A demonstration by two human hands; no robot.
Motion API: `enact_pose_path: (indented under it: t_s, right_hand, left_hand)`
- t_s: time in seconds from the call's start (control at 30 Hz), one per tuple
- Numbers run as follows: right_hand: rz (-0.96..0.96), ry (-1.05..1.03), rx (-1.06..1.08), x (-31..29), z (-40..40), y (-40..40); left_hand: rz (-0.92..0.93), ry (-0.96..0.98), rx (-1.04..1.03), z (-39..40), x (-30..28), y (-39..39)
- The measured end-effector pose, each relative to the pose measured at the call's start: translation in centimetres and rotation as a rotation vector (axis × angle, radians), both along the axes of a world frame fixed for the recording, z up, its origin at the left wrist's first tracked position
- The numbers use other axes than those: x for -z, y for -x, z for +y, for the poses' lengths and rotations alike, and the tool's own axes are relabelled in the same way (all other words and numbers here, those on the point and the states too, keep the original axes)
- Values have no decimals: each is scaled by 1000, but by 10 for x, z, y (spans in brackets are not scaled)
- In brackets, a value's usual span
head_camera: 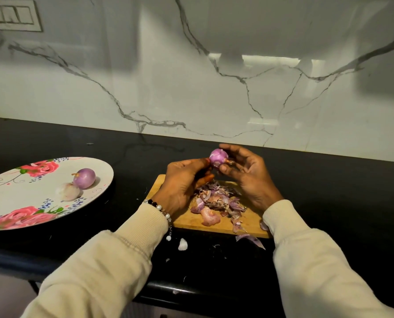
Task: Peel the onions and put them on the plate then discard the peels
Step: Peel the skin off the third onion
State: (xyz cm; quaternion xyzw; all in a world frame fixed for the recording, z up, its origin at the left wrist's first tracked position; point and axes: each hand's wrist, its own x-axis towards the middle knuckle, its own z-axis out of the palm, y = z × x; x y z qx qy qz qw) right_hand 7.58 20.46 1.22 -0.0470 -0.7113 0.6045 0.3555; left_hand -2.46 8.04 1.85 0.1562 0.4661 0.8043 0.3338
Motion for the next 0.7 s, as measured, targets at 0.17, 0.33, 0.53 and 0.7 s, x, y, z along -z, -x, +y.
enact_pose_path:
  t_s: [0.17, 0.33, 0.53, 0.7]
  right_hand:
    - [-30, -118, 17, -2, -3, 0]
    - [-17, -114, 4, 0, -4, 1]
    - [-48, -137, -13, 1, -4, 2]
    - [-81, -165, -2, 2, -3, 2]
  left_hand:
    - [-44, -11, 12, -1, 1, 0]
    - [-78, -14, 4, 0, 2, 0]
    - [-31, 49, -27, 0, 5, 2]
    - [87, 152, -80, 3, 9, 3]
